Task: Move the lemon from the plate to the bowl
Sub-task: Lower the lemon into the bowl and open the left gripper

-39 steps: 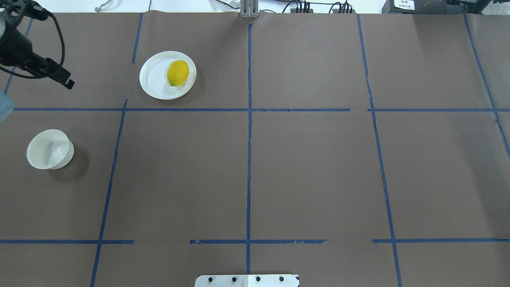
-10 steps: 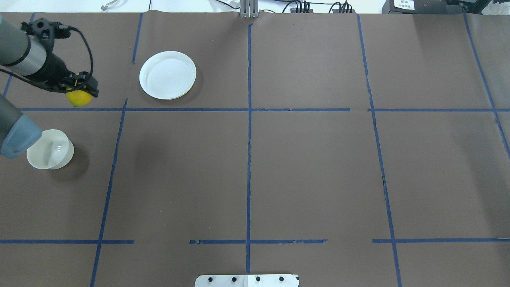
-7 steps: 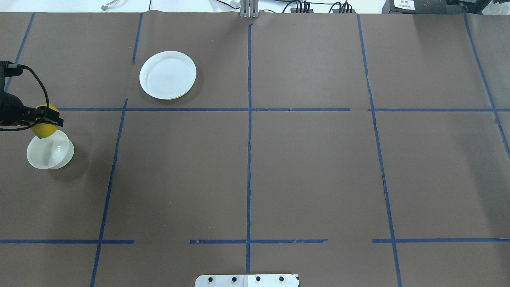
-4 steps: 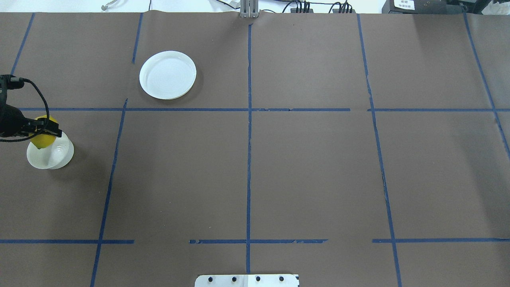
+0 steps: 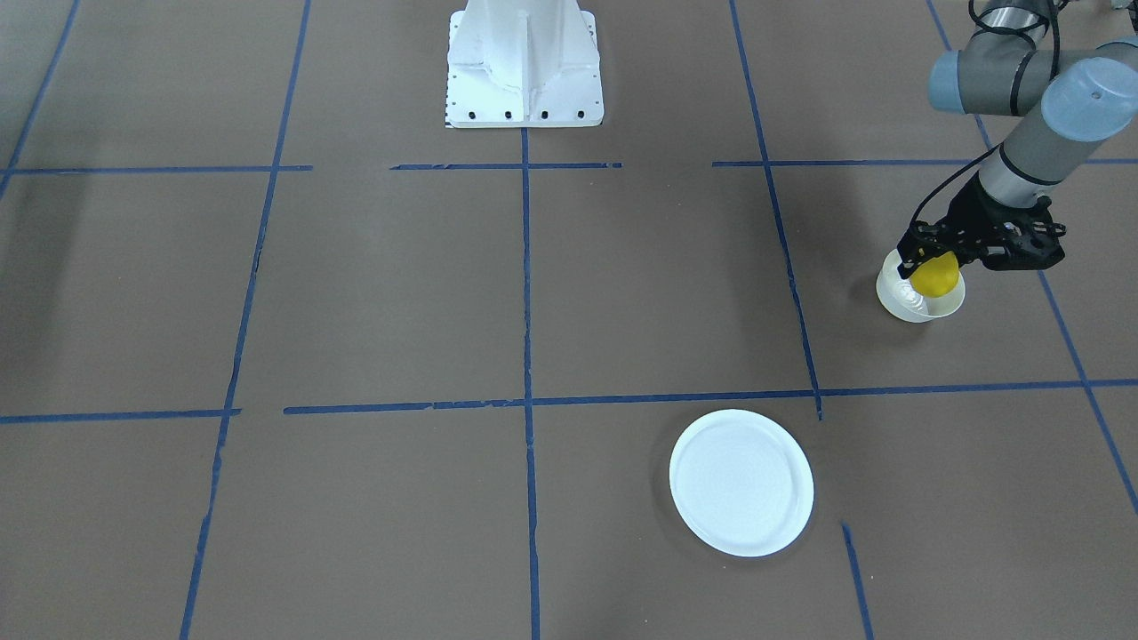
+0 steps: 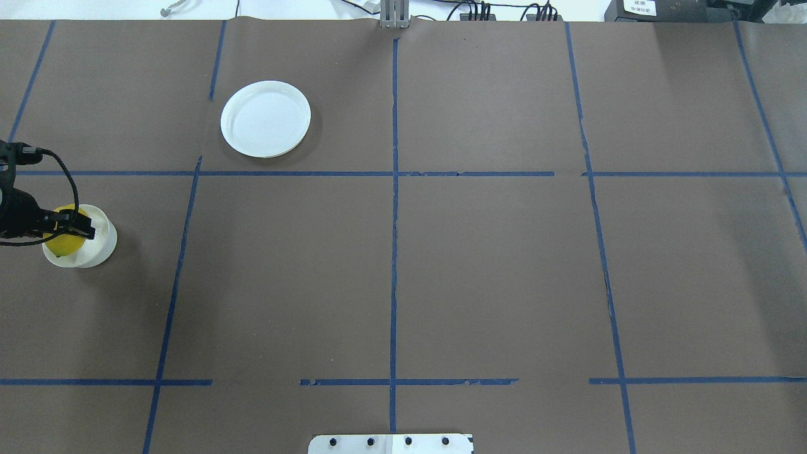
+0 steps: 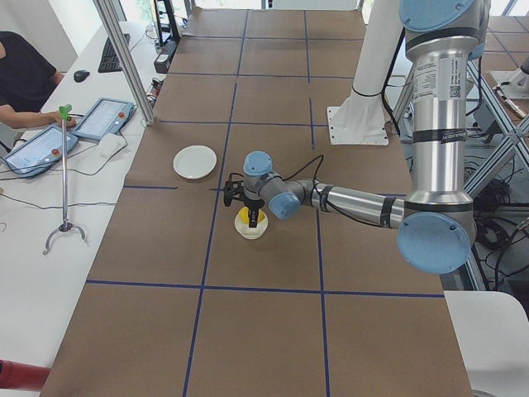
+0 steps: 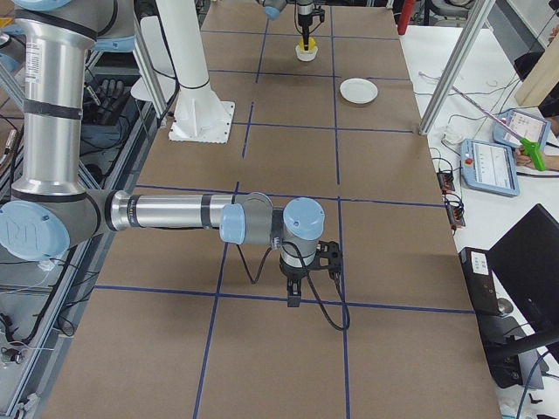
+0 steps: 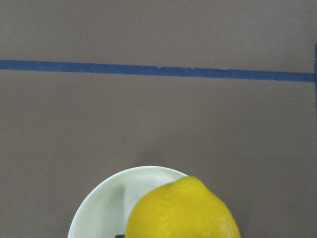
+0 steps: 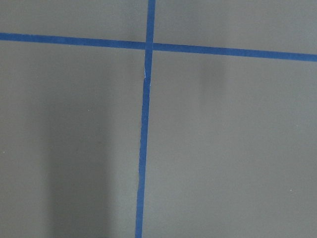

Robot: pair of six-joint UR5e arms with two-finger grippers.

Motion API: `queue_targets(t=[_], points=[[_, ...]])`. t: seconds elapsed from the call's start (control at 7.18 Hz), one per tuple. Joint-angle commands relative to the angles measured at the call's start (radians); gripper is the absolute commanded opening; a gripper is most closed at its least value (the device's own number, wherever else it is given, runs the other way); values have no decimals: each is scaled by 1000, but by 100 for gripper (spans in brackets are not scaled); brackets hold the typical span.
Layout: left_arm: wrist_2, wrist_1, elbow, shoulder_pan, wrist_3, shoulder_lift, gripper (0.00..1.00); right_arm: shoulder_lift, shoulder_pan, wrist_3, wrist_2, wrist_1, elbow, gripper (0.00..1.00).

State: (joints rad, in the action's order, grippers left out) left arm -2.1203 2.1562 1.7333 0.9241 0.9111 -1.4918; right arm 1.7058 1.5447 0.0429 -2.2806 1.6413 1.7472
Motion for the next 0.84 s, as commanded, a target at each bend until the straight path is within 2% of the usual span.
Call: queue_targets(t=[0.0,0.28,0.56,0.7], points=[[-1,-2,2,-2,-1,5,99,0,0,0,0,0,0,100],[-7,-2,17,-2,-1,5,100,0,0,0,0,0,0,100],[-18,-21,82,11,-35,8,100,-2,0,0,0,0,0,100],[-58,-121,121,34,-141,-4,100,0,0,0,0,0,0,100]])
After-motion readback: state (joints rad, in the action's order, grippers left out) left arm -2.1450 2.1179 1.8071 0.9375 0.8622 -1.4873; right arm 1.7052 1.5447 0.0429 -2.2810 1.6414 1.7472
